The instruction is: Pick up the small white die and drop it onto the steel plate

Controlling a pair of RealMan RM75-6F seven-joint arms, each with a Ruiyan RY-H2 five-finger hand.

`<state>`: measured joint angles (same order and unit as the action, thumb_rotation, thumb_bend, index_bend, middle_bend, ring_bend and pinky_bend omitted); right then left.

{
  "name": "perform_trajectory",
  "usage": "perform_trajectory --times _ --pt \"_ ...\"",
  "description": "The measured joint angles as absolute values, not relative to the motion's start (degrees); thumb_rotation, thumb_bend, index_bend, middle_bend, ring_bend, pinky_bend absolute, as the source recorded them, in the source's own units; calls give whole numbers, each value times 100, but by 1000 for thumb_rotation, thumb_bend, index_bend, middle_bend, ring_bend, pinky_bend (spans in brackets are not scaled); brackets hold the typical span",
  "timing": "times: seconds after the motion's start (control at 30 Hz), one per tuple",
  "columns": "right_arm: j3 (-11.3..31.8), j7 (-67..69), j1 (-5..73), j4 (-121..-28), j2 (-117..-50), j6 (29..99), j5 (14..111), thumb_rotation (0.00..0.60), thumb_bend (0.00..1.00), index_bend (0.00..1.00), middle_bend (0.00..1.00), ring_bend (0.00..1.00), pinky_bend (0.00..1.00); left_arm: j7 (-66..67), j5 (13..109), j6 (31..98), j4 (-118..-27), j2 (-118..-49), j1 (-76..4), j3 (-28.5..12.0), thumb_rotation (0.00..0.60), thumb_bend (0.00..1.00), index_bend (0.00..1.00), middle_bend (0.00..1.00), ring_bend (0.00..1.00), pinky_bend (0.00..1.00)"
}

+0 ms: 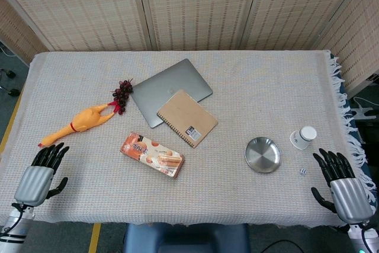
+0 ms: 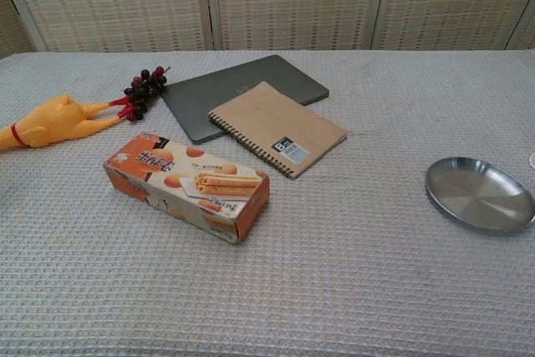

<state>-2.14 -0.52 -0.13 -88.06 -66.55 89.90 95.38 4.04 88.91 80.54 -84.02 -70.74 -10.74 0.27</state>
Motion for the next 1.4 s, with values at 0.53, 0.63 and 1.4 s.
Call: perform_trajectory --times 0.53,0.63,1.4 --pt "-163 -148 316 -8008 -6803 7627 8726 600 214 241 0 0 0 305 8967 8053 -8491 -7001 -1088 49 600 369 0 0 0 98" --pt "-108 -181 441 -7574 -6974 7321 8500 600 220 311 0 0 0 297 8993 8048 -8497 -6991 -1093 61 600 370 0 0 0 98" --pt "6 125 1138 -6414 -7962 6183 8198 600 261 380 0 0 0 273 8984 8018 -8413 -7011 -1110 49 600 381 0 0 0 98"
